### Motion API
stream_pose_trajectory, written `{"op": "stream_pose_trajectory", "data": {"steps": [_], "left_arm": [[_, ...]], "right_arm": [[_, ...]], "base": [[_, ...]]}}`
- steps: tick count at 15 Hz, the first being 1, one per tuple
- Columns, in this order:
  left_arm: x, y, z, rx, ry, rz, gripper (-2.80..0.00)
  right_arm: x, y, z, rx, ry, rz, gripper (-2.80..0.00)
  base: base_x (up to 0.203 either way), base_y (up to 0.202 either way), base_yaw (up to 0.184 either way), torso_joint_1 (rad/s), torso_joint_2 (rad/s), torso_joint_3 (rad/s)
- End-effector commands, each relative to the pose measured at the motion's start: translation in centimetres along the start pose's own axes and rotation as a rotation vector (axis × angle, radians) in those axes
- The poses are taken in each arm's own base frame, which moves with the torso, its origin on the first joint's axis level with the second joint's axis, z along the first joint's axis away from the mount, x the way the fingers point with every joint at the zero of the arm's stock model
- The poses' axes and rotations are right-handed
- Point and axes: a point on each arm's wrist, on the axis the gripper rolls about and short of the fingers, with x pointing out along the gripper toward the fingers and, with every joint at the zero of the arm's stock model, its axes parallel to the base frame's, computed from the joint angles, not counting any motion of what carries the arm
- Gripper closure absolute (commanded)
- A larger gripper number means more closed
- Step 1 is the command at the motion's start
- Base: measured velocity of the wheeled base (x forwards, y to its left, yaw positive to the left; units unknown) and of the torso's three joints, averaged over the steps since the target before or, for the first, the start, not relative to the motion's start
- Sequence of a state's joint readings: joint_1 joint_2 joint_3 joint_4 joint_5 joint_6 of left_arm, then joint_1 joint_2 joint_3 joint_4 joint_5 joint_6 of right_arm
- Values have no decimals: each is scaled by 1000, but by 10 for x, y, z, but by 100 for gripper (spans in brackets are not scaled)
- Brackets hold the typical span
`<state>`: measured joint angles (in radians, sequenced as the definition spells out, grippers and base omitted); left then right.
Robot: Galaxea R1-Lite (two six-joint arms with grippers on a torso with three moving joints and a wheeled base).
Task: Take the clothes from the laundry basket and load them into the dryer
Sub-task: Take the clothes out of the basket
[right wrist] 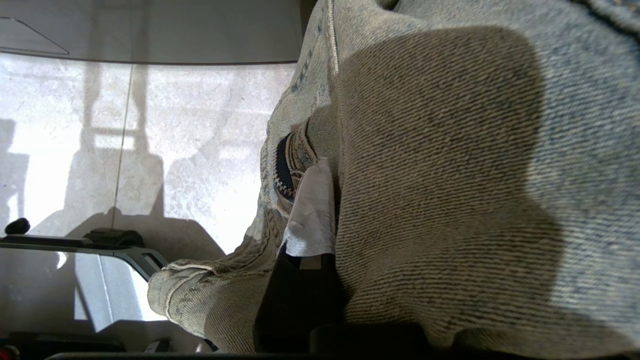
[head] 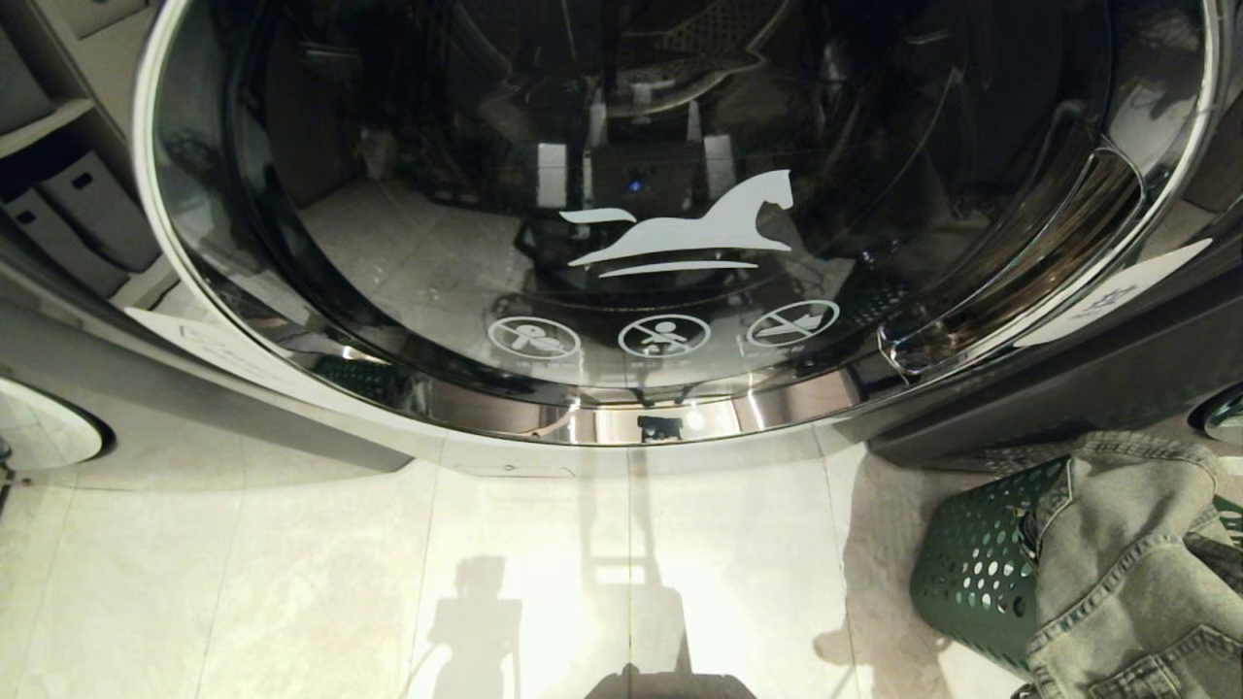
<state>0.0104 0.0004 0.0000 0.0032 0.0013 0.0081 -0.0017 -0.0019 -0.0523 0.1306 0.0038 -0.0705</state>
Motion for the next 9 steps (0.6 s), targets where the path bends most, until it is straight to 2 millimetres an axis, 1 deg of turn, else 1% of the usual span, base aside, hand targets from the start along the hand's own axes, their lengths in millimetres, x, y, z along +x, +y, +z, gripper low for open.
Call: {"op": "stream_pose_trajectory", "data": {"steps": [1, 4, 9], "left_arm": [[0, 0, 0, -2, -1, 1, 0], [0, 0, 0, -5, -1, 2, 0], [0, 0, 0, -5, -1, 2, 0]], "right_arm": [[0, 0, 0, 3, 3, 1, 0], [0, 0, 0, 3, 3, 1, 0], [0, 0, 0, 8, 3, 0, 0]], "base": [[0, 0, 0, 0, 0, 0], [0, 0, 0, 0, 1, 12], [0, 0, 0, 2, 1, 165]]}}
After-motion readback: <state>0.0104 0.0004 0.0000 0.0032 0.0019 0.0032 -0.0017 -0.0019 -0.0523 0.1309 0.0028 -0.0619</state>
